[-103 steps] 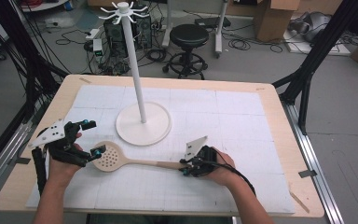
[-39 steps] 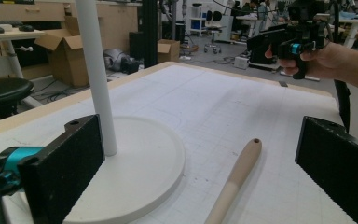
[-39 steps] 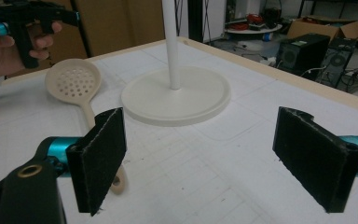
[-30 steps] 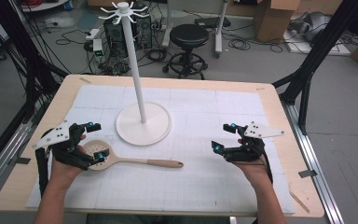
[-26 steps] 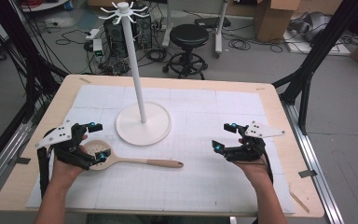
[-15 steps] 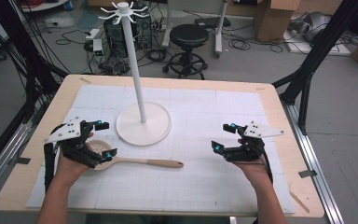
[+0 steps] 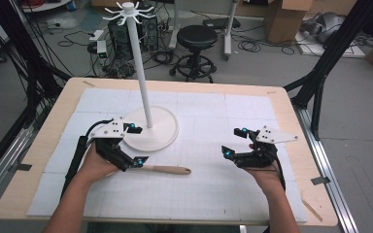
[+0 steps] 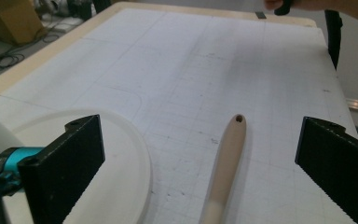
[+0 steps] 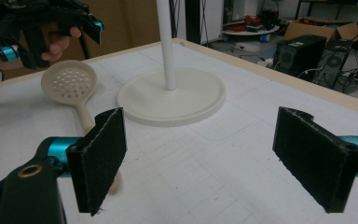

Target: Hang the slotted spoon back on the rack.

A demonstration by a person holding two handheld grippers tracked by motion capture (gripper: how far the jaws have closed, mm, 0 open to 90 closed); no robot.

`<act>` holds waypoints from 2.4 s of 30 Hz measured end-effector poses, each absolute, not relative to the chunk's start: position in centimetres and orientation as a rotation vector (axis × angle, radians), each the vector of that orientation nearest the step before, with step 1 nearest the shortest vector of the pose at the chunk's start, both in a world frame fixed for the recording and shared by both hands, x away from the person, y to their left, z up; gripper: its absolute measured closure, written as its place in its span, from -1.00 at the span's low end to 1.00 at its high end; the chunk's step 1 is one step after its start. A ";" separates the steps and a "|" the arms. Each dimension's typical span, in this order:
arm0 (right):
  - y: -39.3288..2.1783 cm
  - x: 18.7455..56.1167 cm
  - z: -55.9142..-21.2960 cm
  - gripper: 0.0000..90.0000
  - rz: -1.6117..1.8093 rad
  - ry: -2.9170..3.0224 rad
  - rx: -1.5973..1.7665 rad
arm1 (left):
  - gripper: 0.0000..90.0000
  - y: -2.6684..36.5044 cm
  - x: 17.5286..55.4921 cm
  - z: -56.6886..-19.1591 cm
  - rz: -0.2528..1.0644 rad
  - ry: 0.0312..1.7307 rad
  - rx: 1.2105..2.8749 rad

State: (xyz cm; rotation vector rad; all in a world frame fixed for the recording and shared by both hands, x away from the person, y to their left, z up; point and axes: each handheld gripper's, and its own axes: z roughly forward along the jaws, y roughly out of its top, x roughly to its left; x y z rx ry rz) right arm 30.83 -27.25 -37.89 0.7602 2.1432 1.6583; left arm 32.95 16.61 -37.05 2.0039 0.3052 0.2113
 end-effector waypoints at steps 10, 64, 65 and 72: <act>-27.0 30.9 -38.0 -0.62 1.646 2.157 0.751 | -0.78 15.2 33.6 -38.2 0.152 0.316 2.161; -26.3 30.9 -38.1 -0.61 1.622 2.182 0.743 | 0.64 11.3 33.2 -42.3 0.114 0.131 2.548; -26.4 30.9 -38.1 -0.61 1.622 2.180 0.744 | 0.64 11.4 33.2 -42.2 0.113 0.133 2.541; -26.5 30.9 -38.1 -0.61 1.627 2.176 0.749 | 0.64 13.2 33.3 -39.9 0.141 0.171 2.437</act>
